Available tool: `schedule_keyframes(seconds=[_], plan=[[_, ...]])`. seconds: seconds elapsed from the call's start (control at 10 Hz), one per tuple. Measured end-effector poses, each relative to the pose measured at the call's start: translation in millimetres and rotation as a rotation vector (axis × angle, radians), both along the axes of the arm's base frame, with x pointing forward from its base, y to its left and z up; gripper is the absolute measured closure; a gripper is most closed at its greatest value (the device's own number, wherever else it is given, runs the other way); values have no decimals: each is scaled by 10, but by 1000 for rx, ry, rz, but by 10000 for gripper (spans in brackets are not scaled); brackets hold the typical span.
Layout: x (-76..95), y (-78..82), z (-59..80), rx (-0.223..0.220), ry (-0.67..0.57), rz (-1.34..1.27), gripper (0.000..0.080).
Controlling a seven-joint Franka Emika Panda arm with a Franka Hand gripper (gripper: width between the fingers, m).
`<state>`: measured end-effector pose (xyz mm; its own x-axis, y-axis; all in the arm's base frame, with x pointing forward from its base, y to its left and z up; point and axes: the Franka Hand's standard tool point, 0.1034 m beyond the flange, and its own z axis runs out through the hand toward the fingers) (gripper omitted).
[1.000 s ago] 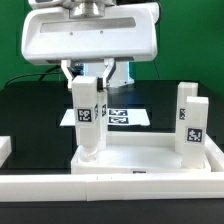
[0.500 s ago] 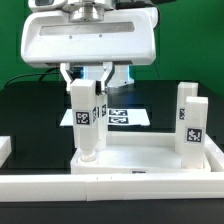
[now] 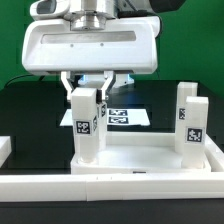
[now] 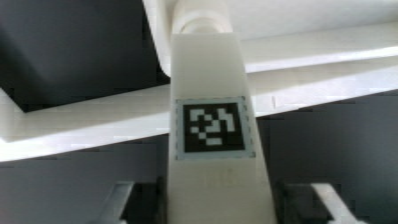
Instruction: Assemble desk
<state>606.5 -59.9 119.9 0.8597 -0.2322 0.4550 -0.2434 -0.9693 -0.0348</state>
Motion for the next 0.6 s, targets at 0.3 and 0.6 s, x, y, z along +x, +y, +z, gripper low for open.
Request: schedule_keyframes(seconds=[0.3,0.6], plan=[[21,25,-2,-37,-49,-1,512],[13,49,-1,-38,-59,-11,512]])
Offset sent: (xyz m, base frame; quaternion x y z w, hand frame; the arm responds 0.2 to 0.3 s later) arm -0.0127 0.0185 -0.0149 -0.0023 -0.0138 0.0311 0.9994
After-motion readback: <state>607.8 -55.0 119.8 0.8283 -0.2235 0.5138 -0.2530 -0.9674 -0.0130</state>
